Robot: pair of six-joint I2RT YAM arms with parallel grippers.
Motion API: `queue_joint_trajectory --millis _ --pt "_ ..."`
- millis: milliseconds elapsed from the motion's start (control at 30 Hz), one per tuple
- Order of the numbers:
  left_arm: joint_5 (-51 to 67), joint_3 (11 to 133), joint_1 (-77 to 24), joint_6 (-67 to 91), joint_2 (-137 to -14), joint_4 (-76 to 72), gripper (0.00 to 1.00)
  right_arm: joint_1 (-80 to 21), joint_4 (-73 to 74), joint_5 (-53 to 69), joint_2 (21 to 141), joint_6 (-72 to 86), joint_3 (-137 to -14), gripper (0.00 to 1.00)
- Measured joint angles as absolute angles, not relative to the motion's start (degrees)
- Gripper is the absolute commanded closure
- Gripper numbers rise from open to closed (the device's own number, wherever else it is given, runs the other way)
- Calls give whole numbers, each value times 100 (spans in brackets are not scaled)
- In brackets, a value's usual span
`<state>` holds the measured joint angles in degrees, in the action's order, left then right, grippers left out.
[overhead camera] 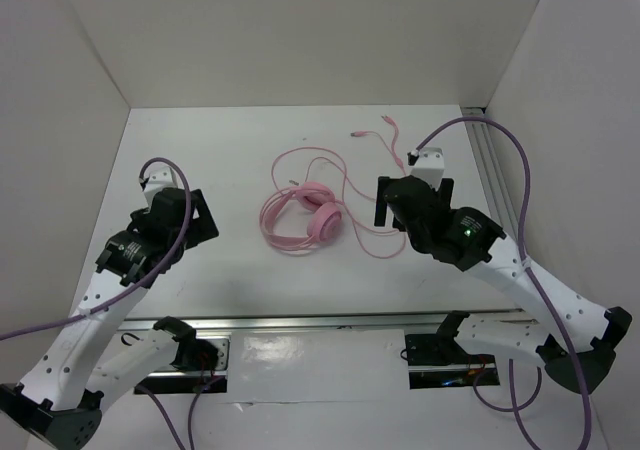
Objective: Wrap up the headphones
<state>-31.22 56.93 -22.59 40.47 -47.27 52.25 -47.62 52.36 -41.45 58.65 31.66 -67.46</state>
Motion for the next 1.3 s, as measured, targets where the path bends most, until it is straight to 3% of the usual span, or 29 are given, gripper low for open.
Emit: queue_joint_trajectory --millis 400,533,800,1033,1167,1300 --pt "-2327 5686 -2272 4053 -4550 5063 0 -4729 5162 -3811 5859 2980 -6713 0" --pt "-1693 5212 -2499 4445 -4624 4104 0 -4720 5120 -3625 5850 2886 -6705 0" --pt "-1385 5124 -2694 4864 -7800 2512 0 -4720 5059 -3505 5900 2862 -6700 0" --pt "-1452 5529 -2604 4995 -9201 2126 0 -4746 5030 -3354 5878 2864 -6514 0" --pt "-1535 5607 -2585 5009 -9653 2029 13 -4751 5002 -3297 5824 2864 -6475 0" --pt "-1621 5782 -2609 5170 -9843 1951 44 -4764 4893 -3249 5787 2860 -6473 0"
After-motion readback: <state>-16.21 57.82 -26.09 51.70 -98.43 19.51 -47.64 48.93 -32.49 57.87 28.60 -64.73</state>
